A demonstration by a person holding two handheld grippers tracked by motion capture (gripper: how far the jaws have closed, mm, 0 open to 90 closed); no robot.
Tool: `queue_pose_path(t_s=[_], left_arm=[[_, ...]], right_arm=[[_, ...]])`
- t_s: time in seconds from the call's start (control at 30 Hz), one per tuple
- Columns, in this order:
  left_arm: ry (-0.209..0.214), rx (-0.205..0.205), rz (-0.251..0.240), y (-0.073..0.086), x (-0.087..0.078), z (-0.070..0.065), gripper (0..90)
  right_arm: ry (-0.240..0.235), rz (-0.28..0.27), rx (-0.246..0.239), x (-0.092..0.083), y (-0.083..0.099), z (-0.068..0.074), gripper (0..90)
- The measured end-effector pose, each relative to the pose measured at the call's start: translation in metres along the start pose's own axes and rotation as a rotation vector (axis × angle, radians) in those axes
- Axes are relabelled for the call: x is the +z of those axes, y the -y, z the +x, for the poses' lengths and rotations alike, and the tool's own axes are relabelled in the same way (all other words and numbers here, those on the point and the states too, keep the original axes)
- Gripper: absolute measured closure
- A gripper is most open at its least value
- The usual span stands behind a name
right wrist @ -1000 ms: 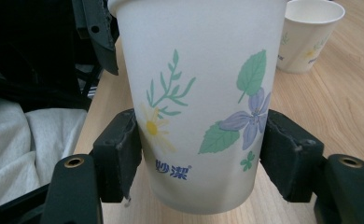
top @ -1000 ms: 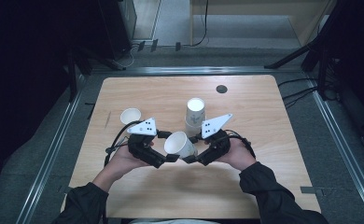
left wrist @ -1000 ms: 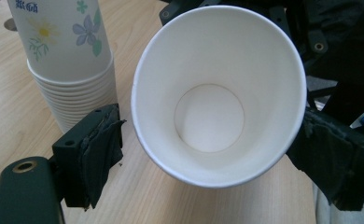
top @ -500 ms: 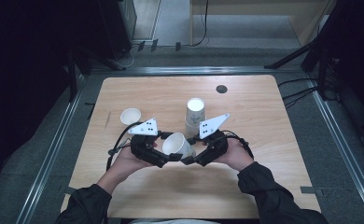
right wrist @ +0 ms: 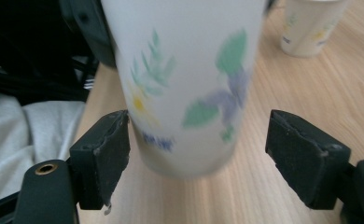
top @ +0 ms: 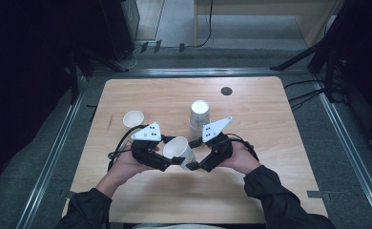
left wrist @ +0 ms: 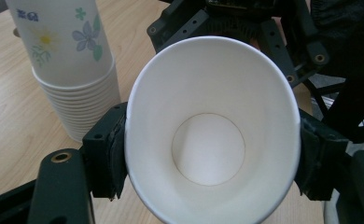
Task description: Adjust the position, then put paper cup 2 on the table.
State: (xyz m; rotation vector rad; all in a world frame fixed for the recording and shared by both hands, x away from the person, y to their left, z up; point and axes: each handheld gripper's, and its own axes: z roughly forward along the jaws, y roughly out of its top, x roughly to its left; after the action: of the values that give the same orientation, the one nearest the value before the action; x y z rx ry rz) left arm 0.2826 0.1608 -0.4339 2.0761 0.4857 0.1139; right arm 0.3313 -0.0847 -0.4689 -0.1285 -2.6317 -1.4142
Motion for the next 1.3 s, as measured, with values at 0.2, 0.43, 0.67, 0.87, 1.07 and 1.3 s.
queue_pose_path(t_s=[0.2, 0.43, 0.67, 0.87, 1.07, 1.3], left_arm=[[-0.006, -0.01, 0.029, 0.002, -0.011, 0.006, 25.8], [-0.021, -0.024, 0.065, 0.007, -0.023, 0.014, 25.8], [-0.053, -0.023, 0.098, 0.016, -0.031, 0.025, 25.8], [-0.065, -0.033, 0.132, 0.024, -0.035, 0.036, 25.8], [-0.04, -0.013, 0.165, 0.035, -0.04, 0.04, 25.6], [-0.071, -0.014, 0.195, 0.042, -0.042, 0.043, 25.6]], right_arm=[[0.046, 0.021, -0.005, -0.003, 0.002, 0.0, 19.2], [0.124, 0.047, 0.025, -0.007, 0.006, -0.002, 17.3], [0.157, 0.075, -0.012, -0.009, 0.012, 0.004, 18.8], [0.231, 0.069, -0.012, -0.013, 0.018, 0.009, 21.0], [0.25, 0.045, 0.019, -0.019, 0.021, 0.006, 21.9], [0.253, 0.091, 0.043, -0.019, 0.025, 0.002, 22.0]])
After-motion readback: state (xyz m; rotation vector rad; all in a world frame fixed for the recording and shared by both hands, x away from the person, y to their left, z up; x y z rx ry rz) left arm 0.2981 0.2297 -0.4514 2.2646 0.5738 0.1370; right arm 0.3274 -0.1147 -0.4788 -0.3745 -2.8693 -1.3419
